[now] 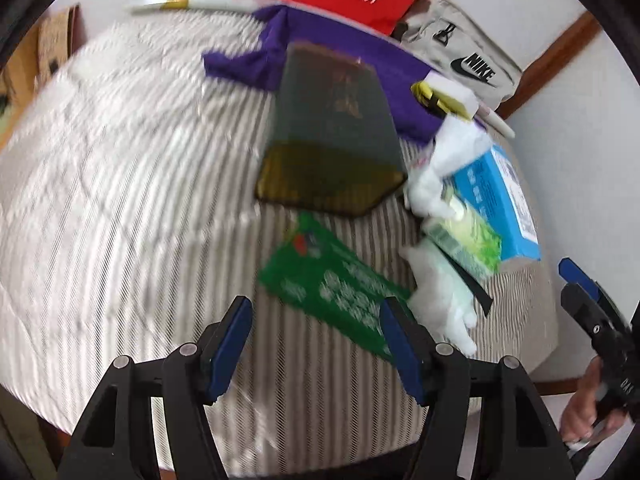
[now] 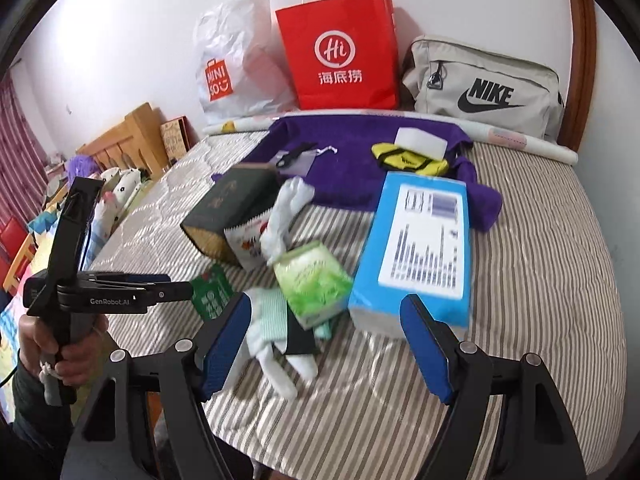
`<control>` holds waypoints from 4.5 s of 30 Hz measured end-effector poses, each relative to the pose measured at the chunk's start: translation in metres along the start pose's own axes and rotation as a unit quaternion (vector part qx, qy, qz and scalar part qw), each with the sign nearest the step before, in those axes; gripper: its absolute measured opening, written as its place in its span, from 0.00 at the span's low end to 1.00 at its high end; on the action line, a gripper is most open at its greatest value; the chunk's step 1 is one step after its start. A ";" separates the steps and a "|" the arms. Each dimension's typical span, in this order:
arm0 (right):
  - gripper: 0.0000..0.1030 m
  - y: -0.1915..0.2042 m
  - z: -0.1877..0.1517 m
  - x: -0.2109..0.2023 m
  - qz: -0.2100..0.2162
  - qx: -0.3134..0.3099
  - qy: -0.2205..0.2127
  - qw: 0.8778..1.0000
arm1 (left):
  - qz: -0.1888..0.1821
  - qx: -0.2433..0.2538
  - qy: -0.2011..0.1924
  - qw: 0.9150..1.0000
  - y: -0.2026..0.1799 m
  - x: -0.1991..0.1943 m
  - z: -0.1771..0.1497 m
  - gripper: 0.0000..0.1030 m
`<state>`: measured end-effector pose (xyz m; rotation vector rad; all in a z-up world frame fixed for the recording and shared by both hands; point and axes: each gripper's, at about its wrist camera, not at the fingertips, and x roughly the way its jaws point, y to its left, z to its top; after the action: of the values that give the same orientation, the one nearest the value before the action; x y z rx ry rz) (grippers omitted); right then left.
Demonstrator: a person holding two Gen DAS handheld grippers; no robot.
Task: Organize soft objects
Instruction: 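Withdraw both open tools from the towel back toward the remaining items, then close the left tool on the green packet while the right tool moves toward the white tissue, then lift the green packet with the left tool while the right tool grasps the white tissue, then carry the packet with the left tool and tissue with the right tool to the towel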
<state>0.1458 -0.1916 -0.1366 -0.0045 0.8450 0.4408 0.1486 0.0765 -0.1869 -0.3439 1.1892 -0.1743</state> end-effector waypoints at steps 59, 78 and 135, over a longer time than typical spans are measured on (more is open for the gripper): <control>0.75 0.025 -0.014 0.034 -0.003 -0.053 0.050 0.997 | 0.154 0.105 -0.074 0.980 -0.031 0.023 -0.022 0.60; 0.56 0.056 0.036 0.094 0.003 -0.086 0.019 0.996 | 0.151 0.086 -0.109 0.979 0.029 0.002 -0.007 0.30; 0.22 -0.033 -0.097 0.017 -0.043 -0.016 0.025 0.999 | 0.177 0.124 -0.096 0.972 -0.016 0.004 -0.030 0.25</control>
<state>0.0983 -0.2327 -0.2200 -0.0821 0.8840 0.3747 0.1234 0.0550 -0.1943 0.0723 1.0045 0.0217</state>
